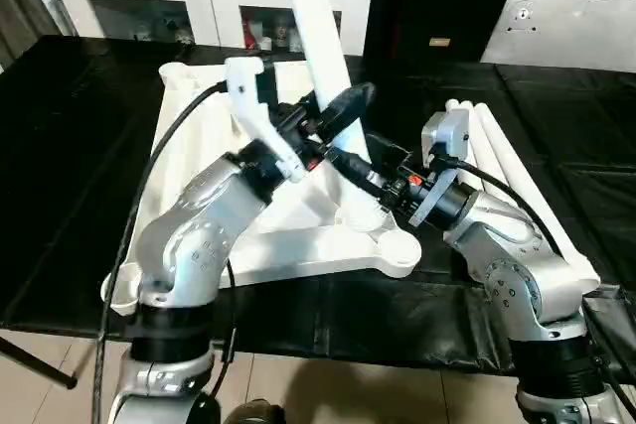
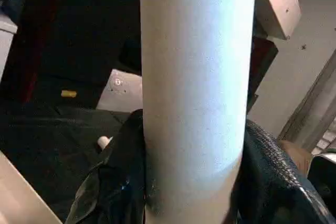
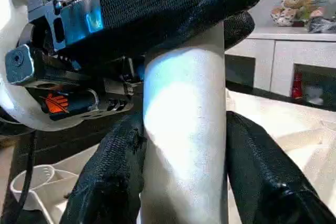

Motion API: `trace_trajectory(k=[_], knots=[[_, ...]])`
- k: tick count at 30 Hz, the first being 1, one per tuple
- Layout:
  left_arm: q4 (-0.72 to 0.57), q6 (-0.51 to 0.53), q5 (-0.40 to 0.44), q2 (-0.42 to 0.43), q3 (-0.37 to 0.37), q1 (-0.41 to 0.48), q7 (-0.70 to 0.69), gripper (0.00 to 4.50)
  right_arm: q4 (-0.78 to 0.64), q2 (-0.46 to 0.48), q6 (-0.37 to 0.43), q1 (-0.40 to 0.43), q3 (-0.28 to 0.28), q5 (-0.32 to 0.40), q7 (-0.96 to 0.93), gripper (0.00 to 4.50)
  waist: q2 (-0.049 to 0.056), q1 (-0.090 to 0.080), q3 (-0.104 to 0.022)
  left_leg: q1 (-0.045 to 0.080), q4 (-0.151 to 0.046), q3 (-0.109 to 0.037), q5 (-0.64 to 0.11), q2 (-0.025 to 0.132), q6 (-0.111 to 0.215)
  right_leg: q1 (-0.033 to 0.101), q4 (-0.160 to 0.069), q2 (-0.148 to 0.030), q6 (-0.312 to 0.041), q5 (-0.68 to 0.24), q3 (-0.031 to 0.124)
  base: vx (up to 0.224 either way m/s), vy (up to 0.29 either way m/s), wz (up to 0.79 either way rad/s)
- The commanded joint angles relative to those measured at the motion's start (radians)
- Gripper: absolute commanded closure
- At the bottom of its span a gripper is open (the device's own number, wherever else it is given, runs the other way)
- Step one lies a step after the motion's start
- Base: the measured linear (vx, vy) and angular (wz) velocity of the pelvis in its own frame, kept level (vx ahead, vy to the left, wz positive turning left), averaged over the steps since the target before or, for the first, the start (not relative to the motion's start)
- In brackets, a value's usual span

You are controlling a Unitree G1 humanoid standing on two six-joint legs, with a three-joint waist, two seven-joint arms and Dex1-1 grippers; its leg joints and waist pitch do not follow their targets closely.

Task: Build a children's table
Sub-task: Pick table leg

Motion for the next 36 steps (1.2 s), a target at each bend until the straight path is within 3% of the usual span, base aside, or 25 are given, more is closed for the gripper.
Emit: trace_trajectory(k=[1, 9, 13, 18, 19, 20, 21, 23, 26, 27, 31, 36], knots=[[0.017, 0.013, 0.028, 0.014, 0.023, -0.023, 0.038, 2.62, -0.007, -0.003, 0.009, -0.008, 0.008, 0.006, 0.001, 1.96, -0.006, -0.003, -0.067, 0.029, -0.076, -0.052, -0.171, 0.119, 0.023, 0.032, -0.075, -0.107, -0.229, -0.046, 0.055, 0.0, 0.0, 0.0], [0.043, 0.054, -0.004, 0.089, 0.014, -0.034, -0.049, 2.62, -0.044, -0.049, 0.121, -0.022, -0.039, 0.122, 0.058, 1.16, -0.006, -0.002, -0.068, 0.032, -0.072, -0.05, -0.15, 0.117, 0.039, 0.032, -0.074, -0.107, -0.232, -0.04, 0.054, 0.0, 0.0, 0.0], [0.032, 0.098, -0.074, 0.142, -0.012, -0.045, -0.207, 2.62, -0.039, -0.12, 0.204, -0.047, -0.058, 0.177, 0.118, 0.8, -0.01, 0.005, -0.067, 0.034, -0.073, -0.049, -0.148, 0.117, 0.029, 0.031, -0.072, -0.107, -0.233, -0.068, 0.053, 0.0, 0.0, 0.0], [0.026, 0.139, -0.126, 0.196, -0.045, -0.066, -0.346, 2.62, -0.022, -0.204, 0.26, -0.068, -0.029, 0.178, 0.188, 0.75, -0.012, 0.005, -0.066, 0.032, -0.071, -0.046, -0.142, 0.114, 0.028, 0.032, -0.072, -0.108, -0.239, -0.07, 0.053, 0.0, 0.0, 0.0], [0.022, 0.137, -0.135, 0.205, -0.053, -0.07, -0.382, 2.62, -0.018, -0.216, 0.267, -0.071, -0.027, 0.182, 0.204, 0.75, -0.02, 0.005, -0.066, 0.031, -0.07, -0.044, -0.142, 0.115, 0.034, 0.034, -0.074, -0.111, -0.236, -0.081, 0.054, 0.0, 0.0, 0.0], [0.016, 0.136, -0.147, 0.212, -0.061, -0.076, -0.422, 2.62, -0.016, -0.23, 0.276, -0.074, -0.022, 0.188, 0.224, 0.75, -0.016, 0.008, -0.066, 0.031, -0.069, -0.044, -0.135, 0.115, 0.036, 0.034, -0.074, -0.113, -0.236, -0.088, 0.054, 0.0, 0.0, 0.0], [0.006, 0.138, -0.17, 0.224, -0.075, -0.084, -0.492, 2.62, -0.016, -0.253, 0.292, -0.078, -0.015, 0.206, 0.266, 0.75, -0.024, 0.006, -0.067, 0.031, -0.068, -0.043, -0.128, 0.115, 0.042, 0.035, -0.075, -0.111, -0.237, -0.088, 0.053, 0.0, 0.0, 0.0], [0.005, 0.137, -0.177, 0.233, -0.091, -0.093, -0.537, 2.62, -0.023, -0.266, 0.315, -0.082, -0.013, 0.238, 0.299, 1.08, -0.018, 0.009, -0.067, 0.032, -0.066, -0.044, -0.109, 0.116, 0.049, 0.033, -0.07, -0.111, -0.243, -0.069, 0.052, 0.0, 0.0, 0.0], [0.015, 0.133, -0.179, 0.237, -0.106, -0.11, -0.574, 2.62, -0.034, -0.281, 0.351, -0.087, -0.007, 0.279, 0.337, 1.21, -0.02, 0.007, -0.067, 0.033, -0.067, -0.043, -0.114, 0.116, 0.057, 0.033, -0.07, -0.11, -0.255, -0.061, 0.051, 0.0, 0.0, 0.0], [0.024, 0.128, -0.177, 0.236, -0.113, -0.119, -0.588, 2.62, -0.038, -0.292, 0.362, -0.087, 0.002, 0.287, 0.357, 1.34, -0.025, 0.009, -0.067, 0.032, -0.065, -0.042, -0.113, 0.116, 0.058, 0.035, -0.071, -0.114, -0.258, -0.069, 0.052, 0.0, 0.0, 0.0], [0.05, 0.108, -0.168, 0.234, -0.131, -0.147, -0.634, 2.62, -0.037, -0.315, 0.371, -0.087, 0.037, 0.274, 0.396, 1.51, -0.023, 0.012, -0.066, 0.034, -0.068, -0.043, -0.13, 0.119, 0.039, 0.033, -0.072, -0.111, -0.252, -0.103, 0.051, 0.0, 0.0, 0.0], [0.074, 0.095, -0.163, 0.227, -0.13, -0.166, -0.661, 2.62, -0.037, -0.327, 0.375, -0.085, 0.056, 0.274, 0.41, 2.06, -0.024, 0.009, -0.065, 0.033, -0.067, -0.043, -0.15, 0.118, 0.024, 0.033, -0.075, -0.115, -0.251, -0.128, 0.053, 0.0, 0.0, 0.0]])
